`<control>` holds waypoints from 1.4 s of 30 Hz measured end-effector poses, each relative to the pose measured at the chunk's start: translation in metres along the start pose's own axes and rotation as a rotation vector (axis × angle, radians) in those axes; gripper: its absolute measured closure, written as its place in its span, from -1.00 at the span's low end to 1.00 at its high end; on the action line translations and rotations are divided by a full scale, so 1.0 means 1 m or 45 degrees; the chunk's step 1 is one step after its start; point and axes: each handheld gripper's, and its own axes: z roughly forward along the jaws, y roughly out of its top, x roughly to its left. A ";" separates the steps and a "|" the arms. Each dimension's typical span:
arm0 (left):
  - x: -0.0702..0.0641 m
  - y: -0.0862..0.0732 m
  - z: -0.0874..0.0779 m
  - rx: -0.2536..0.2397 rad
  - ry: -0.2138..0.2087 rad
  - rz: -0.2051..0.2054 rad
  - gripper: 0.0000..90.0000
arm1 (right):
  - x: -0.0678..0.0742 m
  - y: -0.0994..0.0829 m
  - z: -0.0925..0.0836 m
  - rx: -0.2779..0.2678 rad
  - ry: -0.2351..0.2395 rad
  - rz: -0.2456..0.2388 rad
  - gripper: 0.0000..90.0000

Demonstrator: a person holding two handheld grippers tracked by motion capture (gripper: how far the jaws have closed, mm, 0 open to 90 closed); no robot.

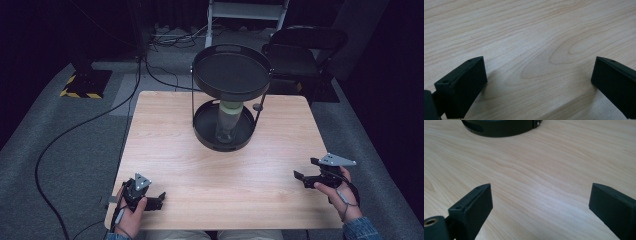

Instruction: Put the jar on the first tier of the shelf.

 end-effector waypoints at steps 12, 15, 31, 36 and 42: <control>0.000 0.000 0.000 0.000 -0.001 0.002 -1.00 | -0.005 -0.028 0.000 0.068 -0.024 0.027 -0.88; 0.000 0.000 0.000 0.000 -0.002 0.003 -1.00 | -0.005 -0.034 0.000 0.082 -0.024 0.039 -0.88; 0.000 0.000 0.000 0.001 -0.004 0.005 -1.00 | -0.008 -0.061 -0.003 0.144 -0.051 0.069 -0.88; 0.000 0.001 0.000 0.001 -0.005 0.006 -1.00 | -0.010 -0.069 -0.003 0.153 -0.077 0.047 -0.90; 0.000 0.000 0.000 0.001 -0.005 0.006 -1.00 | -0.011 -0.072 -0.007 0.154 -0.083 0.051 -0.90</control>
